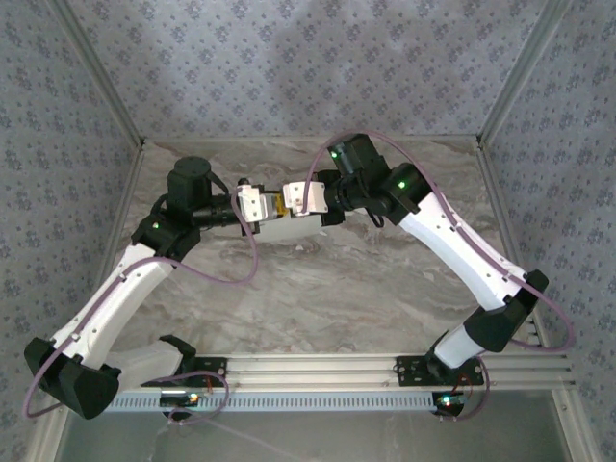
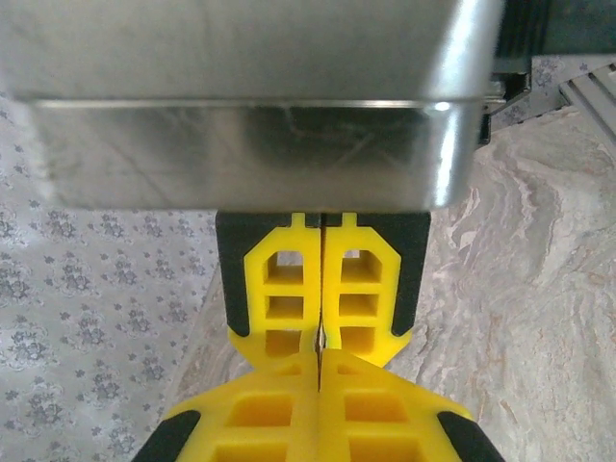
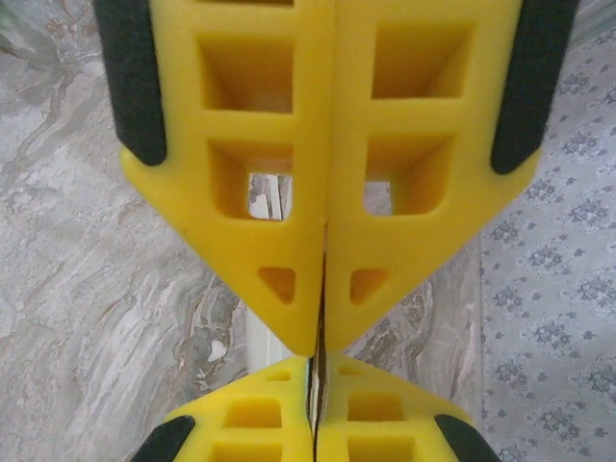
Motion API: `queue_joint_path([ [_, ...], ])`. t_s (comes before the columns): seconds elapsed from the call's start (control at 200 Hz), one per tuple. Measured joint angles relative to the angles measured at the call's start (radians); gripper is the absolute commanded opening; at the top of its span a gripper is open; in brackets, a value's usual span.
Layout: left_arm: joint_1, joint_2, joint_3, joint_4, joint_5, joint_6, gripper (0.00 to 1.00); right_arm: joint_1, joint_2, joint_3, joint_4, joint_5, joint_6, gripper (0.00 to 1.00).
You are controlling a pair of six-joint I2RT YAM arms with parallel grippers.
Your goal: Fold the paper box
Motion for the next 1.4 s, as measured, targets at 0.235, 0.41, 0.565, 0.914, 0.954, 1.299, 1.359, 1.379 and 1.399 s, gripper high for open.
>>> queue_joint_path([
  [0.235, 0.019, 0.01, 0.032, -0.046, 0.006, 0.026, 0.17, -0.006, 0.016, 0.048, -0.03, -0.001, 0.0, 0.0],
  [0.41, 0.034, 0.011, 0.033, -0.08, 0.007, 0.048, 0.16, -0.014, 0.016, 0.053, -0.037, -0.002, 0.0, 0.0],
  [0.565, 0.033, 0.028, 0.049, -0.091, 0.021, 0.06, 0.11, -0.015, 0.016, 0.054, -0.051, -0.007, 0.0, 0.0],
  [0.914, 0.014, 0.047, 0.066, -0.099, 0.026, 0.071, 0.0, -0.029, 0.017, 0.067, -0.085, -0.024, 0.003, 0.0],
  [0.954, 0.014, 0.047, 0.066, -0.098, 0.026, 0.071, 0.0, -0.032, 0.018, 0.067, -0.087, -0.028, 0.004, 0.0],
  [1.299, 0.022, 0.052, 0.066, -0.101, 0.086, 0.051, 0.0, -0.04, 0.018, 0.072, -0.093, -0.042, 0.006, 0.37],
  [1.359, 0.022, 0.051, 0.066, -0.1, 0.098, 0.048, 0.0, -0.045, 0.014, 0.065, -0.082, -0.037, 0.0, 0.4],
  [1.379, 0.022, 0.051, 0.066, -0.099, 0.1, 0.048, 0.0, -0.048, 0.01, 0.058, -0.077, -0.034, 0.003, 0.42],
  [1.399, 0.023, 0.051, 0.066, -0.098, 0.104, 0.048, 0.0, -0.051, 0.006, 0.052, -0.073, -0.032, 0.001, 0.44],
])
